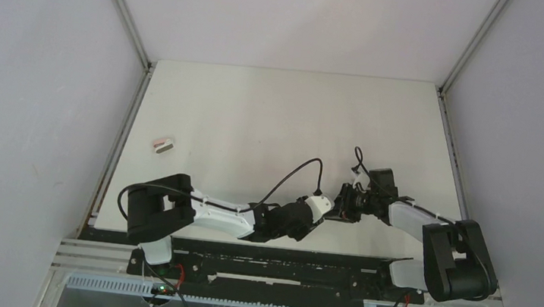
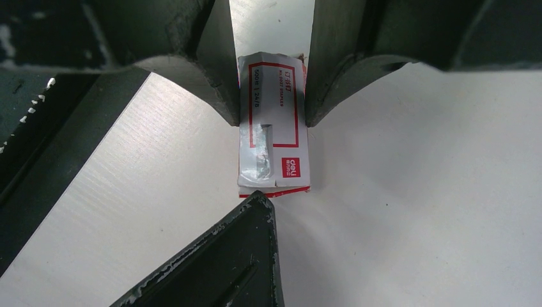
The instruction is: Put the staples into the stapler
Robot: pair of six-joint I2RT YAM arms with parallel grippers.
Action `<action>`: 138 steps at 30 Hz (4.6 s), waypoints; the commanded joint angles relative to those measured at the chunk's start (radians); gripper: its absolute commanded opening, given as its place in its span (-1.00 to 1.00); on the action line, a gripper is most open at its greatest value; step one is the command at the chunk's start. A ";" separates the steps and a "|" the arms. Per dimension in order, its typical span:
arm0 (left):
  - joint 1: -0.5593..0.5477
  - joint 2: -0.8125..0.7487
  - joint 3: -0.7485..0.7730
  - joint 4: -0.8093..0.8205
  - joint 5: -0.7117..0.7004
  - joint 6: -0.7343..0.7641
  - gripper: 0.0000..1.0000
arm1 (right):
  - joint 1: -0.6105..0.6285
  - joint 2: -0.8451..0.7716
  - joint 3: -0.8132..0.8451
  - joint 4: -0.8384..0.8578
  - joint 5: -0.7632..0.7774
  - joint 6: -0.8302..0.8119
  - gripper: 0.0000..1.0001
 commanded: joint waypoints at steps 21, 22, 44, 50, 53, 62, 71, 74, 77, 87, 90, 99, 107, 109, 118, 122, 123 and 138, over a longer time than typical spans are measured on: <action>-0.002 -0.022 -0.022 0.057 0.011 0.007 -0.11 | 0.036 0.041 0.009 0.077 -0.067 0.004 -0.94; -0.001 -0.022 -0.022 0.057 0.010 0.008 -0.11 | 0.036 0.042 0.008 0.077 -0.065 0.005 -1.00; -0.004 -0.077 -0.089 0.023 -0.012 0.018 -0.13 | -0.113 -0.149 0.036 -0.118 0.143 -0.070 -1.00; -0.009 -0.083 -0.091 0.015 -0.023 0.024 -0.13 | -0.139 -0.159 0.036 -0.141 0.179 -0.063 -1.00; -0.010 -0.090 -0.094 0.014 -0.030 0.024 -0.10 | -0.157 -0.170 0.036 -0.153 0.203 -0.058 -1.00; -0.008 -0.217 -0.039 -0.034 -0.098 0.017 0.68 | -0.205 -0.266 0.036 -0.186 0.226 -0.049 0.00; 0.116 -0.425 0.023 -0.164 -0.176 -0.030 0.88 | -0.206 -0.462 0.073 -0.247 0.343 -0.077 0.21; 0.237 -0.498 0.041 -0.262 -0.203 -0.062 0.90 | -0.205 -0.522 0.100 -0.232 0.357 -0.082 0.28; 0.393 -0.586 0.035 -0.359 -0.213 -0.126 0.93 | -0.205 -0.536 0.145 -0.226 0.361 -0.089 0.32; 1.159 -0.913 -0.248 -0.436 -0.073 -0.433 0.99 | -0.056 -0.444 0.266 -0.213 0.461 -0.100 0.41; 1.355 -0.869 -0.297 -0.386 0.045 -0.515 0.99 | -0.008 -0.415 0.270 -0.187 0.467 -0.089 0.41; 1.525 -0.543 -0.190 -0.348 0.080 -0.569 0.96 | 0.017 -0.338 0.269 -0.159 0.463 -0.079 0.41; 1.566 -0.315 -0.064 -0.314 0.162 -0.552 0.66 | 0.024 -0.361 0.266 -0.164 0.479 -0.075 0.41; 1.565 -0.253 -0.024 -0.318 0.194 -0.540 0.57 | 0.024 -0.368 0.265 -0.170 0.485 -0.076 0.41; 1.565 -0.125 0.103 -0.343 0.179 -0.498 0.47 | 0.028 -0.414 0.262 -0.208 0.498 -0.070 0.40; 1.566 -0.065 0.174 -0.353 0.179 -0.492 0.47 | 0.028 -0.427 0.259 -0.213 0.503 -0.070 0.40; 1.566 -0.042 0.202 -0.362 0.184 -0.486 0.47 | 0.028 -0.427 0.259 -0.213 0.503 -0.069 0.40; 1.548 0.032 0.340 -0.514 0.119 -0.374 0.29 | 0.031 -0.447 0.259 -0.234 0.513 -0.060 0.40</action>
